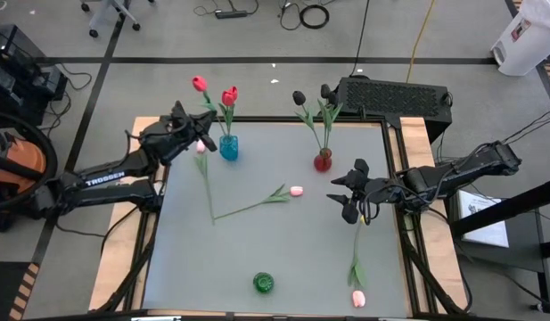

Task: Sort flowers into vase by color
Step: Put the orange tulip into the blue vase

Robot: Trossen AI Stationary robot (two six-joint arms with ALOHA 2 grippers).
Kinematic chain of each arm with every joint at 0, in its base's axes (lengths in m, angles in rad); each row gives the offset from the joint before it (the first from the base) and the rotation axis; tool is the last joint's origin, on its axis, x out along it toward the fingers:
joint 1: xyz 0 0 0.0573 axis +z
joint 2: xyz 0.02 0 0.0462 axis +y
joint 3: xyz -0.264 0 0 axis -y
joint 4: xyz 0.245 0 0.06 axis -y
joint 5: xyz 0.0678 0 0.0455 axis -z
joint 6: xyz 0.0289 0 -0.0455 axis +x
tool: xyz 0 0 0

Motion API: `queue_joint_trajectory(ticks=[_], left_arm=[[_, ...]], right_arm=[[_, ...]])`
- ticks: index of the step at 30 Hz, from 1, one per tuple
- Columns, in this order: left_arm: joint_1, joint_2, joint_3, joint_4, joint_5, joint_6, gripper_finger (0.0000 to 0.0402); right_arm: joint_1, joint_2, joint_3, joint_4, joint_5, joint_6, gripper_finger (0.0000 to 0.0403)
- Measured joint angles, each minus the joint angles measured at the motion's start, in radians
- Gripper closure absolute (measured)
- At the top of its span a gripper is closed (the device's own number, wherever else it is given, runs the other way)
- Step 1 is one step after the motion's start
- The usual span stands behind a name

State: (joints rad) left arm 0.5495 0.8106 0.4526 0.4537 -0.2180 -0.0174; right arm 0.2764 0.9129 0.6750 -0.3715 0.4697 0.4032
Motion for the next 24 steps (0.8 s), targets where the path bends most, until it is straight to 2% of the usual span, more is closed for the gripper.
queue_joint_trajectory(ticks=[11,19,24], left_arm=[[0.000,0.017,0.000,0.000,0.001,-0.002,0.0375],[0.000,0.016,0.000,-0.029,0.129,0.000,0.0372],[0.000,-0.003,0.000,-0.087,0.143,-0.001,0.0334]], right_arm=[[0.000,0.000,0.000,0.000,0.000,0.000,0.0193],[0.000,0.000,0.000,0.000,0.000,0.000,0.0193],[0.000,0.000,0.000,0.000,0.000,0.000,0.0193]])
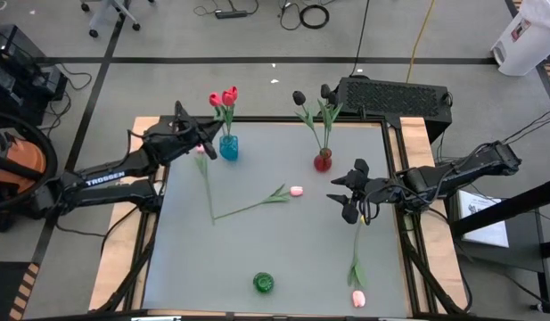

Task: Sort flowers into vase by color
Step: Put the orange tulip into the blue vase

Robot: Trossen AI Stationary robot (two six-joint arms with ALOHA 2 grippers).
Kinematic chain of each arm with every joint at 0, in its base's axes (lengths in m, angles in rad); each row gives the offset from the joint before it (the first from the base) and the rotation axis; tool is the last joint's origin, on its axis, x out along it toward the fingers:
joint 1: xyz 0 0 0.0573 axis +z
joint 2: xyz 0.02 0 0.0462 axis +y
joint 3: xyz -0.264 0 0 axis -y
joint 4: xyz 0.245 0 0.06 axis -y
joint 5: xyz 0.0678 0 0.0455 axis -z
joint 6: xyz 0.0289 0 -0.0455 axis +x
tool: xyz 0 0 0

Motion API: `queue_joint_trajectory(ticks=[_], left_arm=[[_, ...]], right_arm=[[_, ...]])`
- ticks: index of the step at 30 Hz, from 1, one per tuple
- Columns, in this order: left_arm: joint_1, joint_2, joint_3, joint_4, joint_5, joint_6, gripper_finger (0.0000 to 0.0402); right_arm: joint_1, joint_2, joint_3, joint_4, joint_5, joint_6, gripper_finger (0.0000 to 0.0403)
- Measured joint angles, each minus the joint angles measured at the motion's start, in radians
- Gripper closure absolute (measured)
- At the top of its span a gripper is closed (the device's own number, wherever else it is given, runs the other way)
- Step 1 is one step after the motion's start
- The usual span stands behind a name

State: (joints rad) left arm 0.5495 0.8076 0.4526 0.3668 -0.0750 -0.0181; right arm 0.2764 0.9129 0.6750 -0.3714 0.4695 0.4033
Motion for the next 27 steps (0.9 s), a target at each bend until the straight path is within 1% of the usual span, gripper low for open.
queue_joint_trajectory(ticks=[6,11,14,21,27], left_arm=[[0.000,-0.036,0.000,-0.019,-0.012,0.000,0.0264],[0.000,-0.068,0.000,-0.032,-0.016,-0.002,0.0230],[0.000,-0.087,0.000,-0.083,-0.032,-0.003,0.0224],[0.000,-0.137,0.000,-0.190,-0.035,-0.002,0.0223],[0.000,-0.141,0.000,-0.272,-0.047,-0.002,0.0223]], right_arm=[[0.000,0.000,0.000,0.000,0.000,0.000,0.0193],[0.000,0.000,0.000,0.000,0.000,0.000,0.0193],[0.000,0.000,0.000,0.000,0.000,0.000,0.0193],[0.000,0.000,0.000,0.000,0.000,0.000,0.0193],[0.000,0.000,0.000,0.000,0.000,0.000,0.0193]])
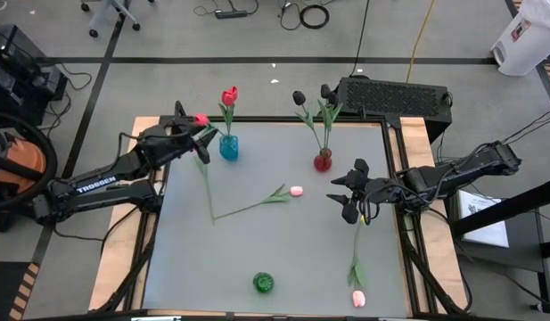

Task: Sort flowers into vase by color
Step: Put the orange tulip into the blue vase

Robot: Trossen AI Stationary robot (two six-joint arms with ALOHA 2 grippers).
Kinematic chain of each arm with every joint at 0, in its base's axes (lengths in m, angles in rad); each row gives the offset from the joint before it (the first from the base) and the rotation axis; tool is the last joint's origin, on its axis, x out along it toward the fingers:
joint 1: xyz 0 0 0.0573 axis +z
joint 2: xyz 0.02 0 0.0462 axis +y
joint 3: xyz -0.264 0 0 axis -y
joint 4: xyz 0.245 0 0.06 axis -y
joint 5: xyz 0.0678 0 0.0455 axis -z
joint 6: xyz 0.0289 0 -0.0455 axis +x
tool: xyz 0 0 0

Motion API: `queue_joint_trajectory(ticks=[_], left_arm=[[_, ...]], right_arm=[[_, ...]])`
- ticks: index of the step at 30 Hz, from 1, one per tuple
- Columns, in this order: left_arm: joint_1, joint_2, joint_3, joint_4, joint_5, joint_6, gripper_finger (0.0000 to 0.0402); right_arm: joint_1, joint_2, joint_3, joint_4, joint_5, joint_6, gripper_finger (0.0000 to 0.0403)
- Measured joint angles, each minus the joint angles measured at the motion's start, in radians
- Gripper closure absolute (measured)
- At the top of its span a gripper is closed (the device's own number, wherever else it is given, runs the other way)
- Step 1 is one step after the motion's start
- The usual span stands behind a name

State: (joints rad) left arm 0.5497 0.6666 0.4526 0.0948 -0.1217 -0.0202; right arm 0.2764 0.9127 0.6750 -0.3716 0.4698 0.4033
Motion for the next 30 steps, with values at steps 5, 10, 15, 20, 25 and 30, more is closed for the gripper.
queue_joint_trajectory(ticks=[5,10,15,20,25,30], left_arm=[[0.000,0.000,0.000,-0.073,-0.019,0.000,0.0223],[0.000,0.000,0.000,-0.145,-0.044,-0.001,0.0223],[0.000,0.000,0.000,-0.174,-0.046,0.000,0.0223],[0.000,0.002,0.000,-0.214,-0.094,0.000,0.0223],[0.000,0.029,0.000,-0.261,-0.142,-0.025,0.0223],[0.000,0.031,0.000,-0.341,-0.144,-0.053,0.0223]], right_arm=[[0.000,0.000,0.000,0.000,0.000,0.000,0.0193],[0.000,0.000,0.000,0.000,0.000,0.000,0.0193],[0.000,0.000,0.000,0.000,0.000,0.000,0.0193],[0.000,0.000,0.000,0.000,0.000,0.000,0.0193],[0.000,0.000,0.000,0.000,0.000,0.000,0.0193],[0.000,0.000,0.000,0.000,0.000,0.000,0.0193]])
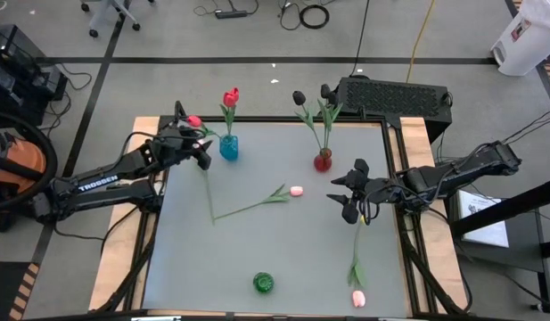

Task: Sort flowers into vase by color
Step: Put the orange tulip into the blue vase, then put the top pink tulip into the green vase

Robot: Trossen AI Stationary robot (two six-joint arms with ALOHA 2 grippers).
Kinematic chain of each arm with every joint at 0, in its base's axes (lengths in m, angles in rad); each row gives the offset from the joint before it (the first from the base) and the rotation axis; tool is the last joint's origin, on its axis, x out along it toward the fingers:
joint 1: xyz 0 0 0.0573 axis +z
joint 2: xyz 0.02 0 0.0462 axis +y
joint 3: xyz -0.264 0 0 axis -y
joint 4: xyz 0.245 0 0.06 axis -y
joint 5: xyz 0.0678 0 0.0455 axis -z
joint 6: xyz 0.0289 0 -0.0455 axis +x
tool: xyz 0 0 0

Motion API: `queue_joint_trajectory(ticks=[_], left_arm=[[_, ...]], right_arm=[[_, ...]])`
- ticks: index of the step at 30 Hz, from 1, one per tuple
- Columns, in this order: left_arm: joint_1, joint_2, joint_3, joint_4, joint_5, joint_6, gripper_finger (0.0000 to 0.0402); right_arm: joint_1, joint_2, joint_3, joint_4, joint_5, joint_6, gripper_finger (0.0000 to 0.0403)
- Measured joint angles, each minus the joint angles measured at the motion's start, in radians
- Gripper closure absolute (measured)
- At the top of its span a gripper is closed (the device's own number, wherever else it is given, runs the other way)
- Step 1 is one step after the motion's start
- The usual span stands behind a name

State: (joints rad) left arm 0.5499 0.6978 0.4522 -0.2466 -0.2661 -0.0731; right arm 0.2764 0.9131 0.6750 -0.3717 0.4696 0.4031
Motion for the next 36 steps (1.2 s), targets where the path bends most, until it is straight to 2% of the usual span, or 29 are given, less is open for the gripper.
queue_joint_trajectory(ticks=[5,10,16,20,24,30,36], left_arm=[[0.000,-0.023,0.027,-0.088,-0.005,0.000,0.0223],[0.000,-0.027,0.136,-0.311,-0.038,-0.001,0.0223],[0.000,-0.032,0.281,-0.548,-0.014,-0.211,0.0223],[0.000,-0.031,0.358,-0.792,0.054,-0.366,0.0223],[0.000,-0.032,0.381,-0.972,0.170,-0.484,0.0223],[0.000,-0.031,0.381,-1.061,0.355,-0.550,0.0223],[0.000,-0.031,0.372,-1.059,0.374,-0.550,0.0223]], right_arm=[[0.000,0.000,0.000,0.000,0.000,0.000,0.0193],[0.000,0.000,0.000,0.000,0.000,0.000,0.0193],[0.000,0.000,0.000,0.000,0.000,0.000,0.0193],[0.000,0.000,0.000,0.000,0.000,0.000,0.0193],[0.000,0.000,0.000,0.000,0.000,0.000,0.0193],[0.000,0.000,0.000,0.000,0.000,0.000,0.0193],[0.000,0.000,0.000,0.000,0.000,0.000,0.0193]])
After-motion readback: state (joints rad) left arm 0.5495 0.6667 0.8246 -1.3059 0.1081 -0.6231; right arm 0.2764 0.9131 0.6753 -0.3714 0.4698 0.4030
